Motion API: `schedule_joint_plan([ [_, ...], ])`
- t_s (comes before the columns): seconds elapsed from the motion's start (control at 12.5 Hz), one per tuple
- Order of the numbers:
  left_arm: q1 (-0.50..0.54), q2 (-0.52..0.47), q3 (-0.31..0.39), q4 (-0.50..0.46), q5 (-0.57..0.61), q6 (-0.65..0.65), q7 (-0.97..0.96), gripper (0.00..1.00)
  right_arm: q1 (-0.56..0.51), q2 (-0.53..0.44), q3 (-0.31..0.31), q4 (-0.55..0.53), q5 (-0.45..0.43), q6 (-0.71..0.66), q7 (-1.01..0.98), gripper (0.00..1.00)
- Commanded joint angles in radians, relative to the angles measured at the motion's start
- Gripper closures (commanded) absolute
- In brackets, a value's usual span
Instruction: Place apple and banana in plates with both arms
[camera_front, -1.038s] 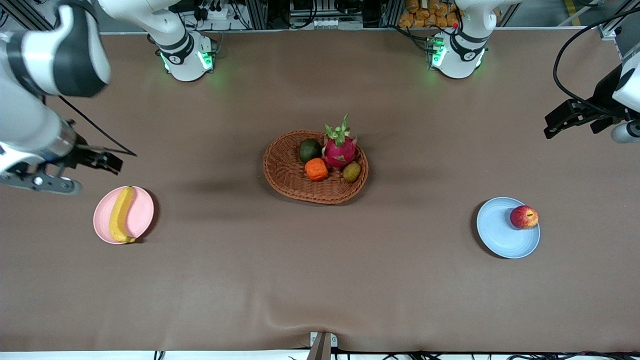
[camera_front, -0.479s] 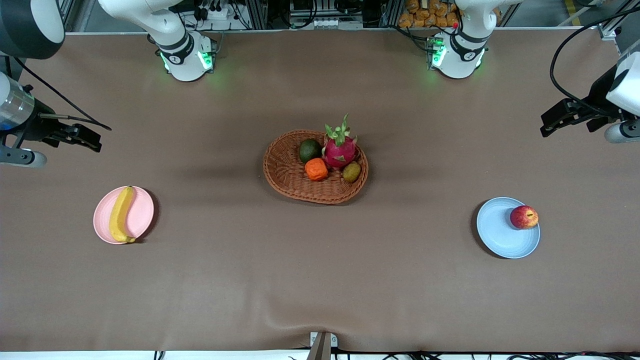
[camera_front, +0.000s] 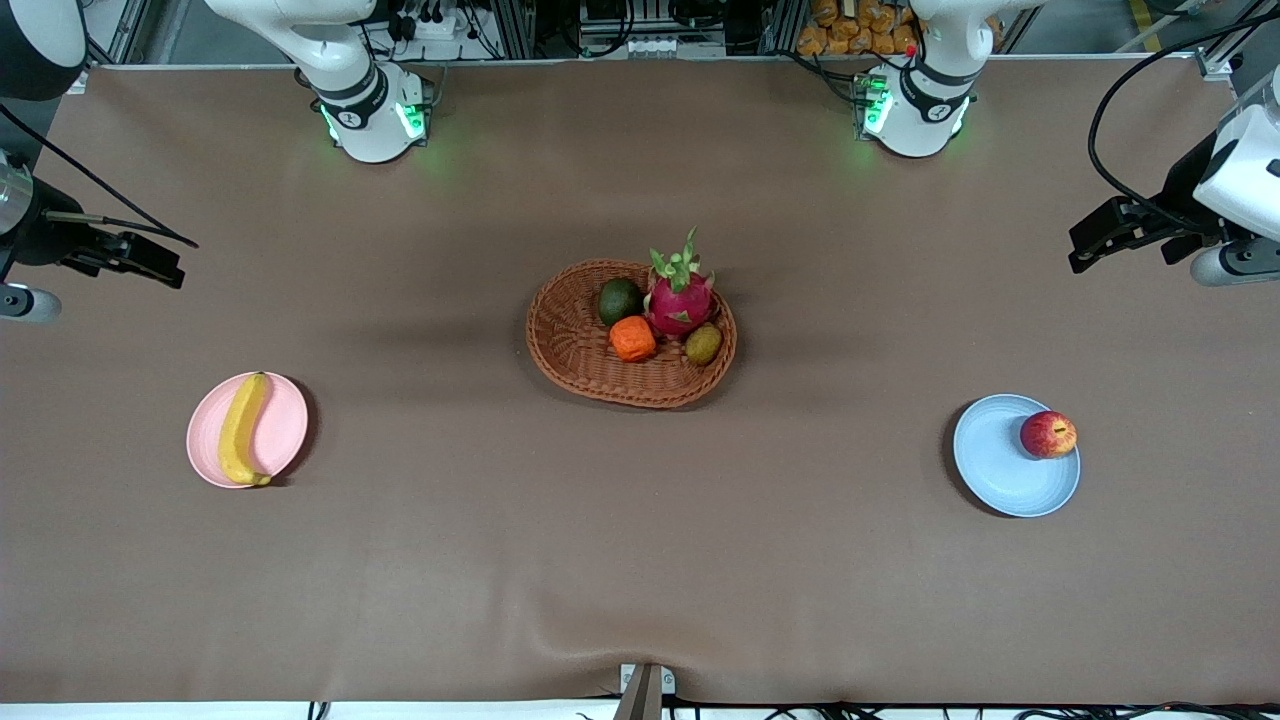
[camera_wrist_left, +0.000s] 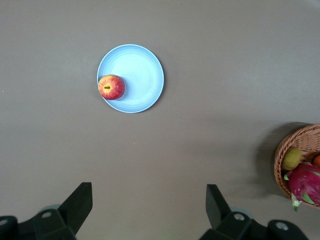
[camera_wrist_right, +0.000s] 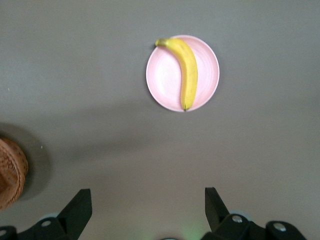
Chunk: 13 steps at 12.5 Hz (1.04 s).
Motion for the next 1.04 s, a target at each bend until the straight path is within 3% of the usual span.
schedule_joint_plan([
  [0.0, 0.001, -0.017, -0.002, -0.007, 0.006, -0.012, 0.000, 0.00, -0.032, -0.059, 0.011, 0.004, 0.023, -0.062, -0.011, 0.00],
  [0.24, -0.001, -0.003, -0.002, 0.029, 0.006, -0.012, 0.000, 0.00, -0.033, -0.059, 0.010, 0.044, 0.032, -0.104, -0.010, 0.00],
  [0.4, 0.005, -0.003, -0.001, 0.033, 0.004, -0.013, 0.000, 0.00, -0.039, -0.059, -0.003, 0.045, 0.093, -0.096, -0.014, 0.00],
  [0.96, -0.001, -0.002, -0.002, 0.030, -0.034, -0.031, 0.026, 0.00, -0.033, -0.059, -0.017, 0.044, 0.073, -0.033, -0.128, 0.00],
])
